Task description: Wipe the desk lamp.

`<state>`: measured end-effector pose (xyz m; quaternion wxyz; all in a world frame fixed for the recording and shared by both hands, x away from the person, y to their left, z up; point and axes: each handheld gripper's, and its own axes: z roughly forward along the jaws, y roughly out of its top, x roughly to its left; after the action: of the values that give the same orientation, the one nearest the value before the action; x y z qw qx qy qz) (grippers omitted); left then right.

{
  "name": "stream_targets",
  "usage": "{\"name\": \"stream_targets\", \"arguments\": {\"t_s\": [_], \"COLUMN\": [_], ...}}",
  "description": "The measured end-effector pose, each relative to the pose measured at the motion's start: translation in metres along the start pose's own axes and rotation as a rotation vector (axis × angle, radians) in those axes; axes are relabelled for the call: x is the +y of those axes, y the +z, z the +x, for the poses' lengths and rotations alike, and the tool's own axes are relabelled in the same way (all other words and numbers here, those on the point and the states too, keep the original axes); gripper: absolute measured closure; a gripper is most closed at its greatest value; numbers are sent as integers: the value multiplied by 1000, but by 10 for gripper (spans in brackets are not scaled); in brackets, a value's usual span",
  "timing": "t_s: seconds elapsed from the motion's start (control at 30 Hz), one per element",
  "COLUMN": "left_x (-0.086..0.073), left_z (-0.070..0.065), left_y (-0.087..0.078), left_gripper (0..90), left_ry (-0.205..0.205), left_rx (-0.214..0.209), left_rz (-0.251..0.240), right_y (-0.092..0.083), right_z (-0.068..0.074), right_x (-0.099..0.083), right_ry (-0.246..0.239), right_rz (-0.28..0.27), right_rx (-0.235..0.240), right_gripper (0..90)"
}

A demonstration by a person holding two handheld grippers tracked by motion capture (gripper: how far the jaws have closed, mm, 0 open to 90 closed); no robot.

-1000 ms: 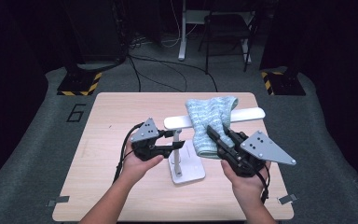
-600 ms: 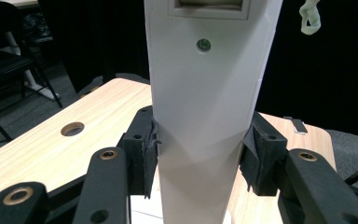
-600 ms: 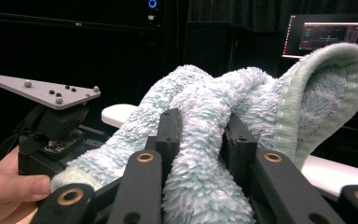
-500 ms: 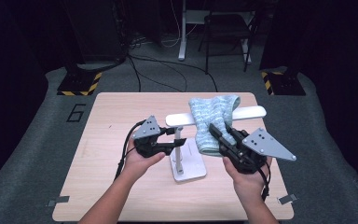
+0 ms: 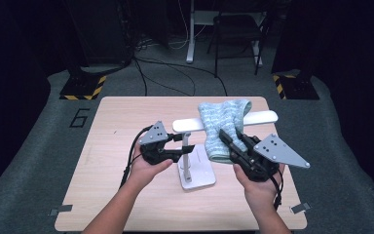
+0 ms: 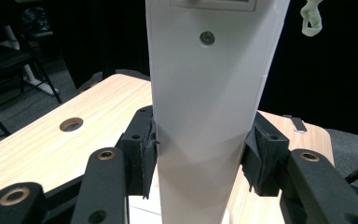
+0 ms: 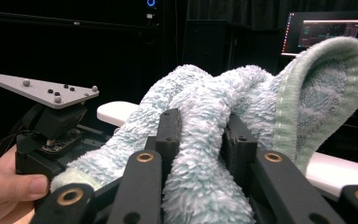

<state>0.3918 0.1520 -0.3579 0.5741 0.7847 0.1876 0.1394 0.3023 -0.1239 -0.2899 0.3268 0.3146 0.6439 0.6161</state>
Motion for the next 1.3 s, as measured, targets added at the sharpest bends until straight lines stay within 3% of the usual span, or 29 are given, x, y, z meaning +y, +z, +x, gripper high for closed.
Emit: {"name": "stream_targets", "arguments": {"t_s": [0.5,0.67,0.77,1.0,1.3], "left_x": [-2,-2,-1,2,1], "left_z": [1,0,-5,-7,-6], "left_y": [-1,-3,-8,-18,-14], "left_gripper": [493,468,451,437,461], "left_ry": [-2,7,-4,-2,-10], "left_rx": [-20,0,13,42,53], "left_rz": [4,18,-14,-18,-1], "right_y": [1,0,0,0,2], "right_z": [0,-1,-1,-1,0], "right_x": [0,0,0,1,1], "right_ry": [4,3,4,5,9], "right_rz": [2,0,1,2,-1], "right_rx": [4,0,-3,-5,-3], "right_gripper": [716,716,716,716,716]}}
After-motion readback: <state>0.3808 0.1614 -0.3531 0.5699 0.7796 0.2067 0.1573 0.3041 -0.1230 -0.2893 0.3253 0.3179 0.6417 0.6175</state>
